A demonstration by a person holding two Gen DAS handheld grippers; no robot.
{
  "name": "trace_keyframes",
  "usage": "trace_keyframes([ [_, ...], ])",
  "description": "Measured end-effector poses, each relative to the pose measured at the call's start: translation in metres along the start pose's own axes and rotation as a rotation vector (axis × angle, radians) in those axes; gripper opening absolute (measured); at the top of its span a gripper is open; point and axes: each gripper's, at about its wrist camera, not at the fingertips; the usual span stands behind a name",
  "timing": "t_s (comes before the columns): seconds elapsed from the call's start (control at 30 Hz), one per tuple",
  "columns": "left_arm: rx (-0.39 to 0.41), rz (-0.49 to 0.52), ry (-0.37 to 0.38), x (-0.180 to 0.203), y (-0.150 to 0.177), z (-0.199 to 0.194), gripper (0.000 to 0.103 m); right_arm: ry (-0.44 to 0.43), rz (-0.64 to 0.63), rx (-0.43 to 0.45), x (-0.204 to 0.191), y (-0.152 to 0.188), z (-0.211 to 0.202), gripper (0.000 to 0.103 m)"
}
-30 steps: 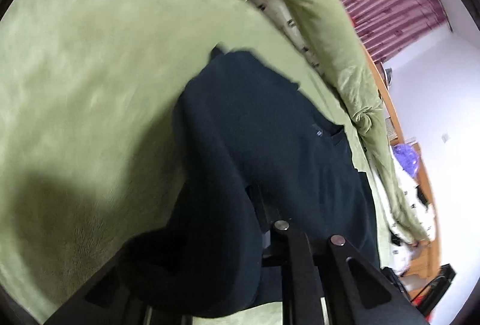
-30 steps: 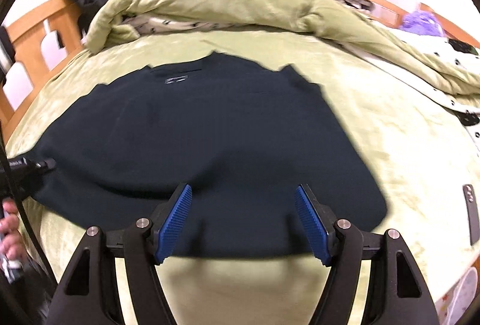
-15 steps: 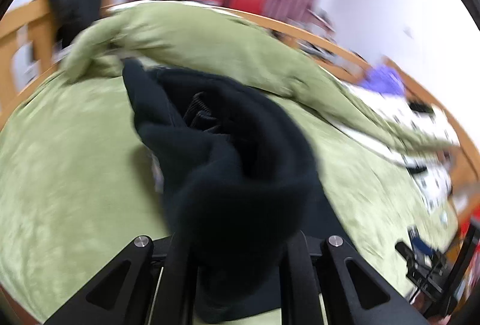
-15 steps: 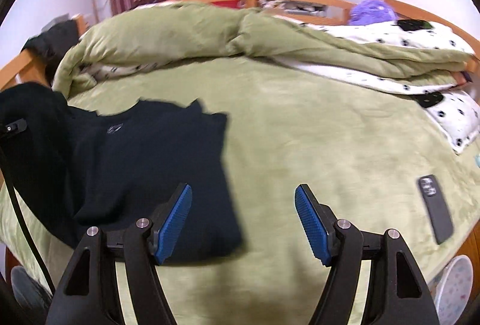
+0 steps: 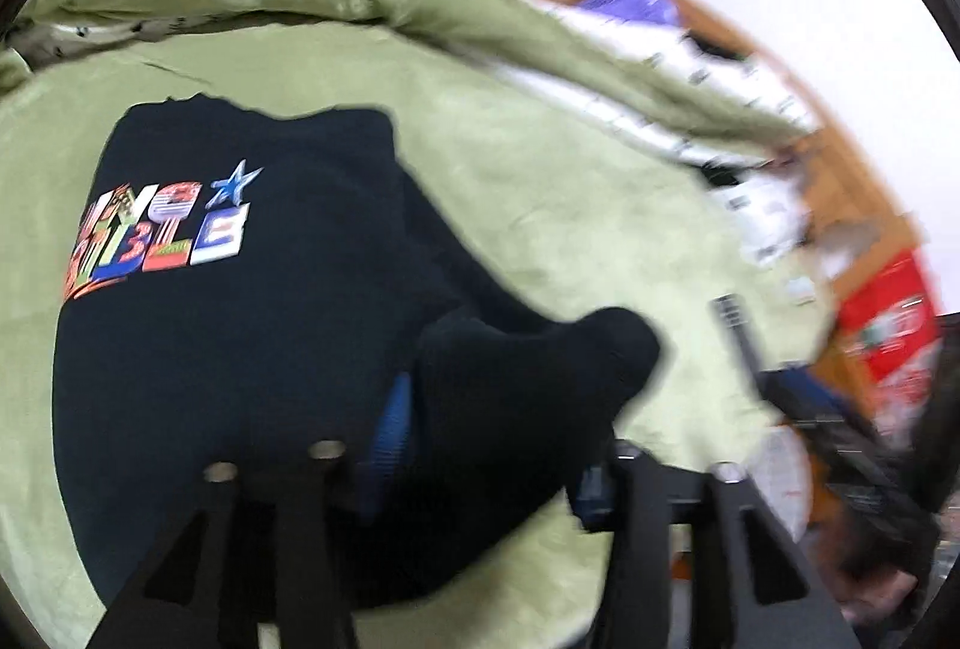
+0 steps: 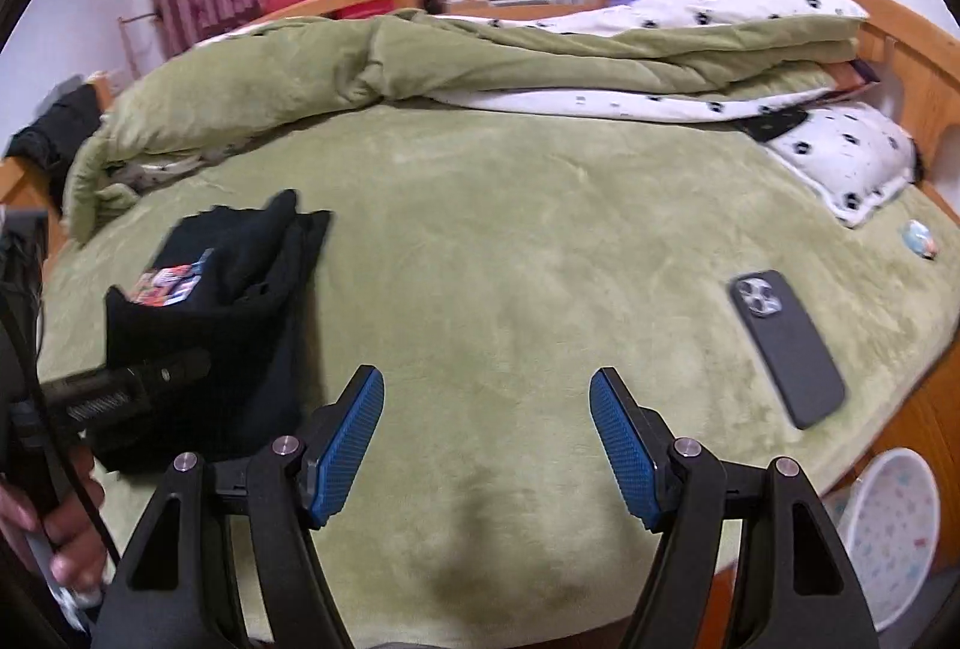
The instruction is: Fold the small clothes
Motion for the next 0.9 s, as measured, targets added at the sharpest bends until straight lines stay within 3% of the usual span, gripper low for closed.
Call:
trace_keyframes([
  [0.17, 0.155, 0.039, -0.010, -0.016, -0.010, -0.065, 0.070, -0.179, 0.037, 0.020, -0.028, -0.015, 0.001, 0.071],
  [0.27, 0.200, 0.034, -0.132, -0.038, -0.015, -0.086, 0.071, -0.292, 0.046, 0.038, -0.055, -0.022, 0.000, 0.071],
  [0.4, 0.187, -0.024, -0.289, -0.085, -0.014, -0.095, 0.070, -0.405, 0.012, 0.035, -0.098, -0.022, 0.006, 0.071],
  [0.47, 0.169, -0.055, -0.348, -0.103, -0.010, -0.095, 0.070, -0.415, -0.028, 0.013, -0.121, -0.017, 0.018, 0.068],
  [0.53, 0.167, -0.084, -0.377, -0.122, -0.003, -0.103, 0.070, -0.412, -0.072, -0.027, -0.143, -0.008, 0.035, 0.048],
  [0.6, 0.179, -0.104, -0.398, -0.134, 0.002, -0.108, 0.070, -0.385, -0.118, -0.086, -0.161, 0.002, 0.055, 0.040],
  [0.73, 0.192, -0.099, -0.426, -0.147, 0.009, -0.113, 0.070, -0.315, -0.154, -0.164, -0.178, 0.020, 0.090, 0.036],
  [0.77, 0.193, -0.093, -0.433, -0.149, 0.010, -0.112, 0.070, -0.311, -0.155, -0.169, -0.181, 0.023, 0.095, 0.034],
  [0.83, 0.193, -0.082, -0.442, -0.152, 0.011, -0.112, 0.070, -0.323, -0.160, -0.159, -0.183, 0.024, 0.097, 0.010],
  [0.9, 0.188, -0.078, -0.449, -0.154, 0.012, -0.109, 0.070, -0.333, -0.191, -0.120, -0.188, 0.022, 0.088, 0.009],
])
Point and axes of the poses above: each gripper's, at about its wrist camera, not at the fingertips, and z roughly the way its jaws point, x to its right, y to its underside, and after that the axes turned 9 degrees about x, right-handed
